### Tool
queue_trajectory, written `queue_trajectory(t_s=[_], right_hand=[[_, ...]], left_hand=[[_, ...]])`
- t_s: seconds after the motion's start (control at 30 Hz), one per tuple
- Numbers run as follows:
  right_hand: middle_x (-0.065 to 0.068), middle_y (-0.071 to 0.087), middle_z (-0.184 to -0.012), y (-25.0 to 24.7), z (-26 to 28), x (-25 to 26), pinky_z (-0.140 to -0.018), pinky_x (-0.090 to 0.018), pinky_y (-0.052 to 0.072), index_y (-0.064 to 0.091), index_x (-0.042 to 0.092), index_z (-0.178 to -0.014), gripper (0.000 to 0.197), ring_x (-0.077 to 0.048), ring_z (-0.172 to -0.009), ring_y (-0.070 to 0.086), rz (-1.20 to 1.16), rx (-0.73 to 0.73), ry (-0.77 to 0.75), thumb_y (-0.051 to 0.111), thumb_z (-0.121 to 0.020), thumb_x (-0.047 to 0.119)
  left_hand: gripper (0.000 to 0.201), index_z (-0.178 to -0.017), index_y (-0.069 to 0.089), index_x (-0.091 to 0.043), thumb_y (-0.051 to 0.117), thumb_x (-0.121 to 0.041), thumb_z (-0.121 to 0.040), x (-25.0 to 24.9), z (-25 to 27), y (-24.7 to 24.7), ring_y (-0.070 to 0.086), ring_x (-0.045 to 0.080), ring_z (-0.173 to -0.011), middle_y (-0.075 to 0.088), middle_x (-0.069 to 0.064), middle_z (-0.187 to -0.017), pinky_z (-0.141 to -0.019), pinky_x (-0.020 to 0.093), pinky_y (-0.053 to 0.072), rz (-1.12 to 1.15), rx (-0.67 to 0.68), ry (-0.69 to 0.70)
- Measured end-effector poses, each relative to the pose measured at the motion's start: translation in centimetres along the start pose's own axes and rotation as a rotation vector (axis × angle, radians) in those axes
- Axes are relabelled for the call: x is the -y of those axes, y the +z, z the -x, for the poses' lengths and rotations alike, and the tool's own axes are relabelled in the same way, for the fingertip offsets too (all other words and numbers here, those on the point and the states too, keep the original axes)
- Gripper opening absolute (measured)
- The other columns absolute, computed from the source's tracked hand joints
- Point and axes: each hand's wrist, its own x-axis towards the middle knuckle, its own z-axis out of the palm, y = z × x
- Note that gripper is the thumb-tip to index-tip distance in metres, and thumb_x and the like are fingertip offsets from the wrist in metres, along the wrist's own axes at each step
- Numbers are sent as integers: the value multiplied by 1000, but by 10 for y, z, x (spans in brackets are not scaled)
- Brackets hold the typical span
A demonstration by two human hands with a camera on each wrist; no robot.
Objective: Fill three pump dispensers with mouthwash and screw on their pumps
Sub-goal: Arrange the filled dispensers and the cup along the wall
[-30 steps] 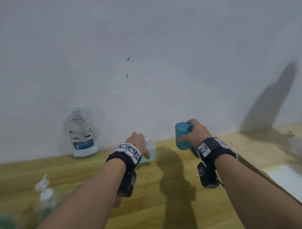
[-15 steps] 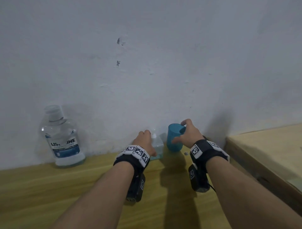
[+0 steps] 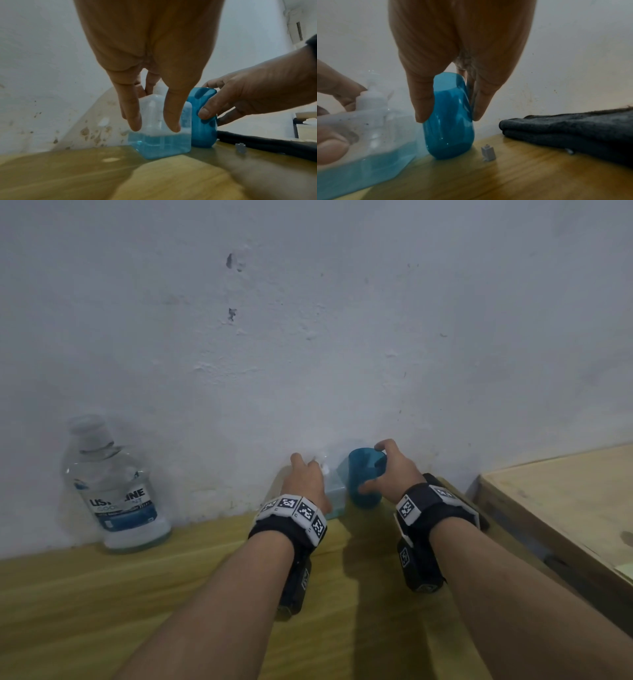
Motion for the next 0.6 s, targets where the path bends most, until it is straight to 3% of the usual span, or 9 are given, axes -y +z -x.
queue_trajectory(t_s=[0.2,0.33,0.43,0.6], right_hand=[[-15,52,-134,3,1,-3,-97,-46,49,29,22,-143,96,-35,-121,54,13,-17,-20,88,-68,16],[-15,47,-138,-2,11,2,-101,-51,46,20,25,-148,117,-36,-126,49,-4,-17,-30,94,-57,19],[-13,40,-143,-12,26,5,-101,-49,43,21,26,-148,117,-35,-128,46,21,-31,-10,94,-57,21],[-7,35,-140,-28,69,15,-101,-50,45,20,32,-147,115,-34,-123,49,24,-34,-14,93,-59,23]], left_hand=[[69,-134,43,-9,81,-17,-77,0,3,3,52,21,-90,35,9,-129,-72,22,40,-52,-27,7],[70,-133,41,-8,80,-22,-77,-5,11,-8,60,31,-97,33,11,-129,-74,31,48,-55,-8,12],[68,-132,43,-7,80,-25,-78,-8,23,-25,60,35,-103,33,12,-131,-85,39,52,-31,-4,13],[57,-125,46,-7,76,-31,-82,-6,58,-57,58,34,-104,37,12,-129,-80,38,48,-34,-43,17]])
